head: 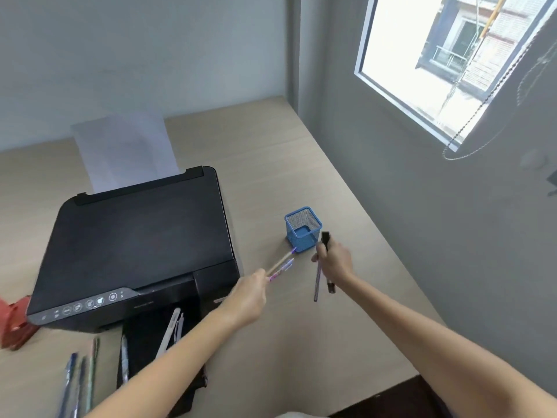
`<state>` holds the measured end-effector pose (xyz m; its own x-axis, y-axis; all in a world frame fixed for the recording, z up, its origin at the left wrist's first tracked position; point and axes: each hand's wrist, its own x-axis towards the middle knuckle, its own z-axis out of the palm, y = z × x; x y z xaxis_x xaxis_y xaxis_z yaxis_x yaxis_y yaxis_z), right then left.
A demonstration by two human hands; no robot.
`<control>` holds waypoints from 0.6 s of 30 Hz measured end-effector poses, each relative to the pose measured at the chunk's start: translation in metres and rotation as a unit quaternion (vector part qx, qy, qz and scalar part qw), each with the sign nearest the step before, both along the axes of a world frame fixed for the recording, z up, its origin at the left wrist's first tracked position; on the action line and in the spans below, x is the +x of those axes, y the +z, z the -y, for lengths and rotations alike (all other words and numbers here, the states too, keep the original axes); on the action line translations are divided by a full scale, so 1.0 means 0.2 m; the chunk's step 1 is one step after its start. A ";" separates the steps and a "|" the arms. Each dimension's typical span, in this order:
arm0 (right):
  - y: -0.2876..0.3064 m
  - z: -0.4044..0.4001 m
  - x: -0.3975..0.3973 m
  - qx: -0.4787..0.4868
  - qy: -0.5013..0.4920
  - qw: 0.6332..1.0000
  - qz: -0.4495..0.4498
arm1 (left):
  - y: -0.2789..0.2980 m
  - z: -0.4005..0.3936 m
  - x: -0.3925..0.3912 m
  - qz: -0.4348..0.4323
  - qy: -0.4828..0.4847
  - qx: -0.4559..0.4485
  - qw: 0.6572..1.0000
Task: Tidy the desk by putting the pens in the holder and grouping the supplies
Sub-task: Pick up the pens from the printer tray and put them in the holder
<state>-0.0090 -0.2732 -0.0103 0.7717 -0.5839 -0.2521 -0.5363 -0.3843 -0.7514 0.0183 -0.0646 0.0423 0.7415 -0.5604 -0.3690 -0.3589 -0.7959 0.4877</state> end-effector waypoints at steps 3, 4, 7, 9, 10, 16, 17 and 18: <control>0.21 0.15 0.11 -0.001 -0.051 0.993 0.104 | 0.10 0.18 0.15 0.039 0.036 -0.046 0.998; 0.27 0.20 0.15 0.009 -0.078 0.987 0.137 | 0.11 0.23 0.21 0.051 0.047 -0.053 0.996; 0.37 0.29 0.27 0.051 -0.137 0.961 0.233 | 0.11 0.42 0.34 0.082 0.054 -0.042 0.994; 0.36 0.31 0.33 0.077 -0.152 0.951 0.257 | 0.09 0.53 0.40 0.077 0.056 -0.018 0.995; 0.33 0.32 0.36 0.092 -0.155 0.950 0.254 | 0.06 0.58 0.43 0.067 0.059 -0.002 0.996; 0.02 0.29 0.43 0.110 -0.103 0.977 0.149 | -0.05 0.71 0.47 0.020 0.093 0.089 0.992; -0.01 0.28 0.43 0.099 -0.088 0.982 0.133 | -0.05 0.72 0.47 0.021 0.103 0.089 0.990; -0.03 0.28 0.43 0.089 -0.076 0.986 0.118 | -0.06 0.73 0.47 0.019 0.109 0.087 0.990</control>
